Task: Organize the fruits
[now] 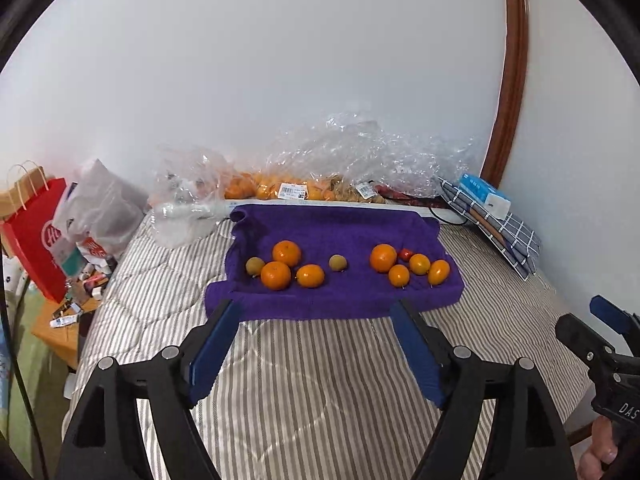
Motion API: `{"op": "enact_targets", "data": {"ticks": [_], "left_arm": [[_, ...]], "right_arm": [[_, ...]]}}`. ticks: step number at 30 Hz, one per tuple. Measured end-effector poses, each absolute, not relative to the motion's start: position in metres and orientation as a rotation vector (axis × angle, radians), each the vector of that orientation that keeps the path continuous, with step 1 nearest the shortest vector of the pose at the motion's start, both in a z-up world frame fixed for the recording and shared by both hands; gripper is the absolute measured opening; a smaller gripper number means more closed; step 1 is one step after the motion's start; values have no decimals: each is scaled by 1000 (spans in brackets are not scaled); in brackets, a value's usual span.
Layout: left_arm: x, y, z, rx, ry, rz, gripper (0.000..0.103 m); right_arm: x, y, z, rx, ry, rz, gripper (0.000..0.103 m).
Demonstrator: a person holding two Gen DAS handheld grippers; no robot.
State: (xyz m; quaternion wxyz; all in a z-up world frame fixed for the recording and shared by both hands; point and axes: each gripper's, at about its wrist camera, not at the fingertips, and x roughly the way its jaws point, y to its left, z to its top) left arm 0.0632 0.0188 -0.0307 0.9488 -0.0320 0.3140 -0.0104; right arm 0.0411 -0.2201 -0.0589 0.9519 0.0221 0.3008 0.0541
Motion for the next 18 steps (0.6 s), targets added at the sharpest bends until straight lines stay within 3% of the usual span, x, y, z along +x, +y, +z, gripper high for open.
{"op": "enact_targets", "data": {"ticks": [18], "left_arm": [[33,1,-19,-39,610,-6,80]], "right_arm": [[8,-237,-51,66,599,79,99]]}}
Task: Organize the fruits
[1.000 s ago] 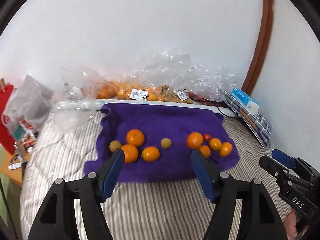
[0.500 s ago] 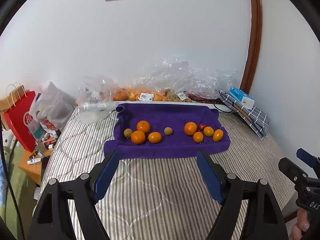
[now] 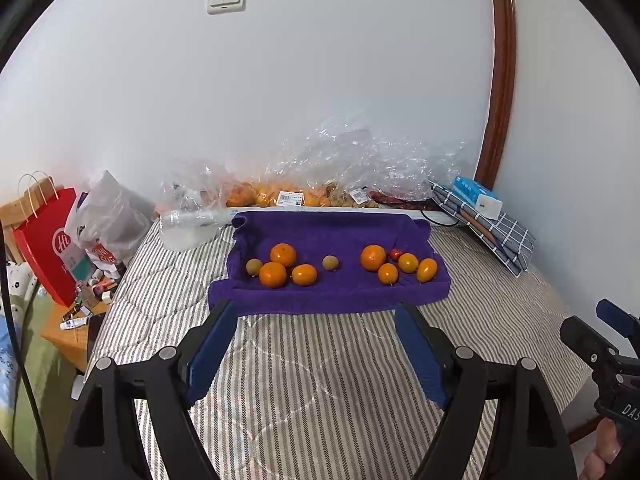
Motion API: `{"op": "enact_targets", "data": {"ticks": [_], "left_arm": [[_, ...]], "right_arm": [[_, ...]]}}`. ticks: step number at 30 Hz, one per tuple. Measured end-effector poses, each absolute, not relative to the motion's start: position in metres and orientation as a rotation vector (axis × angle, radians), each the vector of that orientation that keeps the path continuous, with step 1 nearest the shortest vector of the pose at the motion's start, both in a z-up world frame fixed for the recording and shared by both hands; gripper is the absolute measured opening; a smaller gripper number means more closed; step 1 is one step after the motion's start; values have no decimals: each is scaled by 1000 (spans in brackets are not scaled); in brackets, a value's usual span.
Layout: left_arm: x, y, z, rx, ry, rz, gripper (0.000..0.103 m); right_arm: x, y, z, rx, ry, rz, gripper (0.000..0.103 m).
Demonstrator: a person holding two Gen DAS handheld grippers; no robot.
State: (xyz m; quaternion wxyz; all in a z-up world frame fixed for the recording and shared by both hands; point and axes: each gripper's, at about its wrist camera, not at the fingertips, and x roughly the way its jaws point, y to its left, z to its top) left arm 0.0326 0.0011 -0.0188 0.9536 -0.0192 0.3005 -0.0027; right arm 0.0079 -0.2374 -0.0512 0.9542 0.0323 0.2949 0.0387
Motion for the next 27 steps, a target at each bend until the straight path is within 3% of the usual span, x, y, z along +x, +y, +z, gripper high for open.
{"op": "enact_targets", "data": {"ticks": [27], "left_arm": [[29,4,-13,-48,604,1,81]], "right_arm": [[8,-239,-52,73,601,66,99]]}}
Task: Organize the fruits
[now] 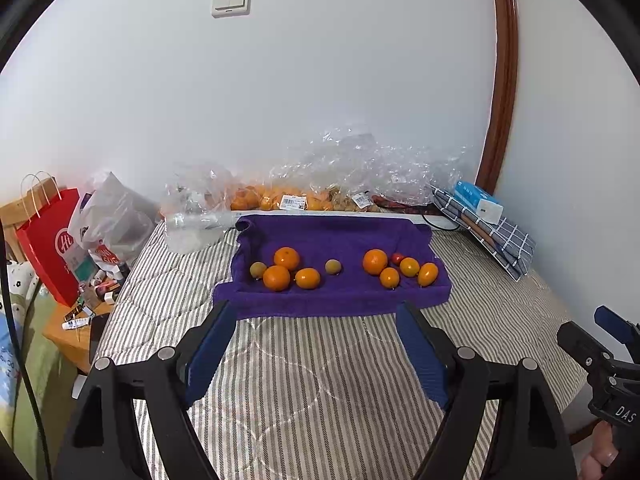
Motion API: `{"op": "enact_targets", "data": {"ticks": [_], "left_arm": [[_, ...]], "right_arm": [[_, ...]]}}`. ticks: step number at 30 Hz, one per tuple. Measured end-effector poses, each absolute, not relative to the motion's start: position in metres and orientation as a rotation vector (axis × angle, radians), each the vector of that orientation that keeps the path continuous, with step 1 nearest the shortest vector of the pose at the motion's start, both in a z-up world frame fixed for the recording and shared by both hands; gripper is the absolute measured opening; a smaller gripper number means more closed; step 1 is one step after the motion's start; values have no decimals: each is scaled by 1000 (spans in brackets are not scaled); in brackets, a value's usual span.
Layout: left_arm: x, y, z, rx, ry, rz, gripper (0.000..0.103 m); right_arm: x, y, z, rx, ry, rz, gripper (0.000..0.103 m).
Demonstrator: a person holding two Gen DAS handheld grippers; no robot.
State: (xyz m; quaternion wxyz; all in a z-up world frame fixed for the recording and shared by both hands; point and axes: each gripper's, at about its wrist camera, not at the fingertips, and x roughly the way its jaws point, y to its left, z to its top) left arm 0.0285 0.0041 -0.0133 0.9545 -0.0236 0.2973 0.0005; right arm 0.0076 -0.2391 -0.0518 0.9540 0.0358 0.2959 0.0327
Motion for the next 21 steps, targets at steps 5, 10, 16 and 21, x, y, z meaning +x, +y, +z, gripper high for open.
{"op": "enact_targets", "data": {"ticks": [5,10,16,21], "left_arm": [[27,3,-11,-47,601,2,81],[27,3,-10,-47,601,1,81],[26,1,-9,-44,601,3,81],[25,0,-8,-43,598,7,82]], "right_arm": [[6,-240,-51,72,597,64,99],[6,-241,-51,75,599,70,99],[8,-241,-52,79,599,77,99],[9,-240,-51,72,596,79,99]]}}
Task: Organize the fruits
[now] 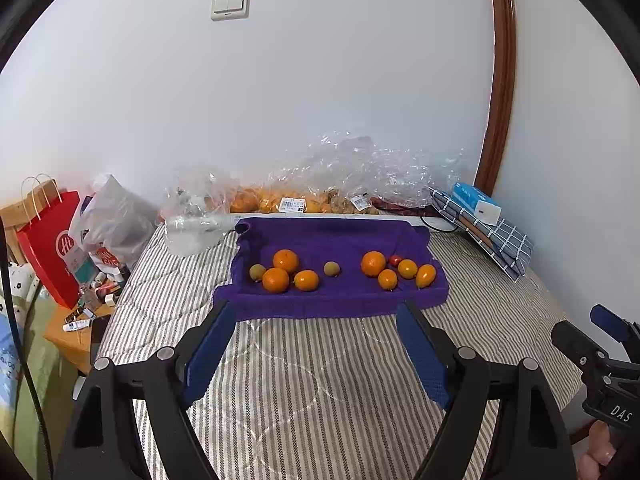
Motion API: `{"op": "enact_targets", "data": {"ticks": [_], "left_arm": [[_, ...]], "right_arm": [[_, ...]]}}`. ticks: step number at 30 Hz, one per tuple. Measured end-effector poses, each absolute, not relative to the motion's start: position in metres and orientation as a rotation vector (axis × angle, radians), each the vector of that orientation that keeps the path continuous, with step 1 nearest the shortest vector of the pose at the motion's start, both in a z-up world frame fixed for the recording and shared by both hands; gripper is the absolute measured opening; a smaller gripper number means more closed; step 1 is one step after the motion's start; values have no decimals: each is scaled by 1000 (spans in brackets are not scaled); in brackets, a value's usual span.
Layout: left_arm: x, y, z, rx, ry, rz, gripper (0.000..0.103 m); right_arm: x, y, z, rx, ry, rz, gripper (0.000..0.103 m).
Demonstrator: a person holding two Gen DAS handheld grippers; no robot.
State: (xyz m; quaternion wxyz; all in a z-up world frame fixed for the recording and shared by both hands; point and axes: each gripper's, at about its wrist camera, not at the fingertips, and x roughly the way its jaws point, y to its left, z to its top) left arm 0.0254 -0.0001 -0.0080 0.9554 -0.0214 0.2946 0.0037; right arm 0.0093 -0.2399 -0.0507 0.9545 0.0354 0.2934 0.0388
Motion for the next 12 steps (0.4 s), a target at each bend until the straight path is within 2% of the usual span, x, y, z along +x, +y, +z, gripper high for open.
{"op": "enact_targets", "data": {"ticks": [12], "left_arm": [[29,8,-11,-51,588,10,84]], "right_arm": [[13,-234,-48,64,590,87,99]]}}
